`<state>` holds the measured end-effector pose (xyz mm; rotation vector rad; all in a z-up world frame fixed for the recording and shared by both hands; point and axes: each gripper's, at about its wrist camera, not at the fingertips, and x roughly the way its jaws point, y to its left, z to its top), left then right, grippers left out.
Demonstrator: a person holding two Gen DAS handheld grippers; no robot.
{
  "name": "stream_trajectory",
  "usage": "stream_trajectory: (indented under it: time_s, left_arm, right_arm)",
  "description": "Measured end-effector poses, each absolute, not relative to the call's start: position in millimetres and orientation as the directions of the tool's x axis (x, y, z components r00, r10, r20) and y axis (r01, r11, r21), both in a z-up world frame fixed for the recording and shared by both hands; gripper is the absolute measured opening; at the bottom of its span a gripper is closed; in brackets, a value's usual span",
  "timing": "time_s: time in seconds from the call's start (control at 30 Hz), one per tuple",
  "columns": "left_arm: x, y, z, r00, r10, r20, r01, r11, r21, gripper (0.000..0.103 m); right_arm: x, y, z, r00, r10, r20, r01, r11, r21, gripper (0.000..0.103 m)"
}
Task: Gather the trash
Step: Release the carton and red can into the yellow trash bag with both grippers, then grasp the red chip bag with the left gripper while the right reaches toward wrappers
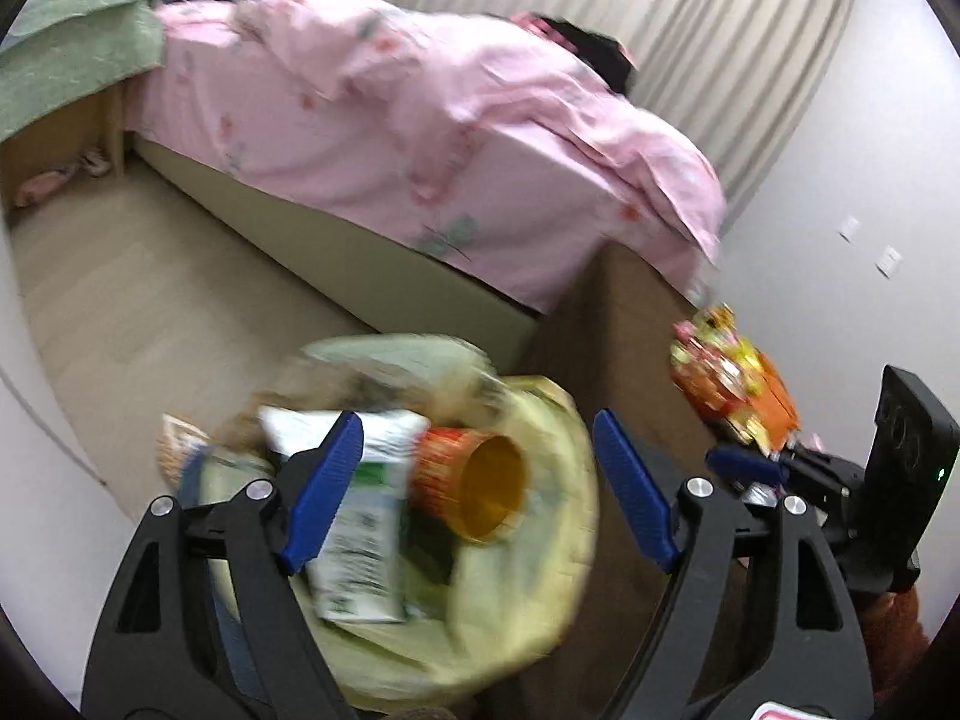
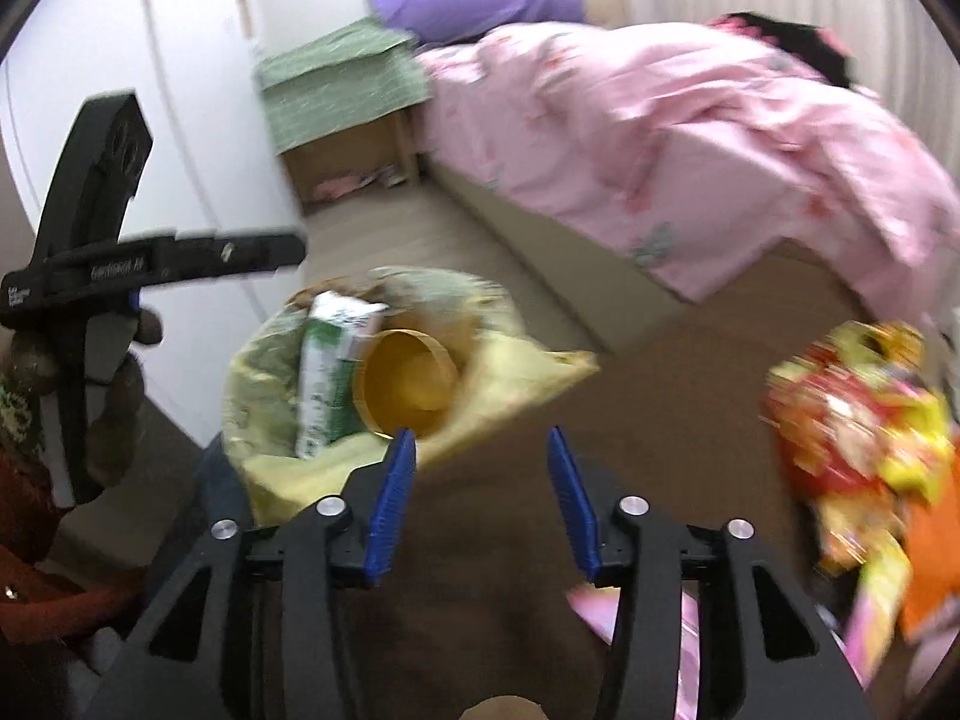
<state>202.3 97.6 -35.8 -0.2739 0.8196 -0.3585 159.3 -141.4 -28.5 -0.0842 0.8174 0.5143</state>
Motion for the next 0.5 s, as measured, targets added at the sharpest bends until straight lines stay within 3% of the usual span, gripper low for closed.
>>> stream_trajectory:
  time_s: [0.3, 0.5]
  left_arm:
    - [178, -35, -49, 0.455, -0.548, -0.702, 0.506, 0.808, -0.303, 0.075]
    - [171, -92, -61, 0.382, -0.551, -0.742, 0.598, 0.76, -0.256, 0.075]
  right_arm:
    - [108, -276, -28, 0.714, 0.188, -0.674, -0.115, 0.982, 0.153, 0.061]
    - [80, -324, -39, 0.729, 0.133, -0.672, -0.024, 0.985, 0.169, 0.064]
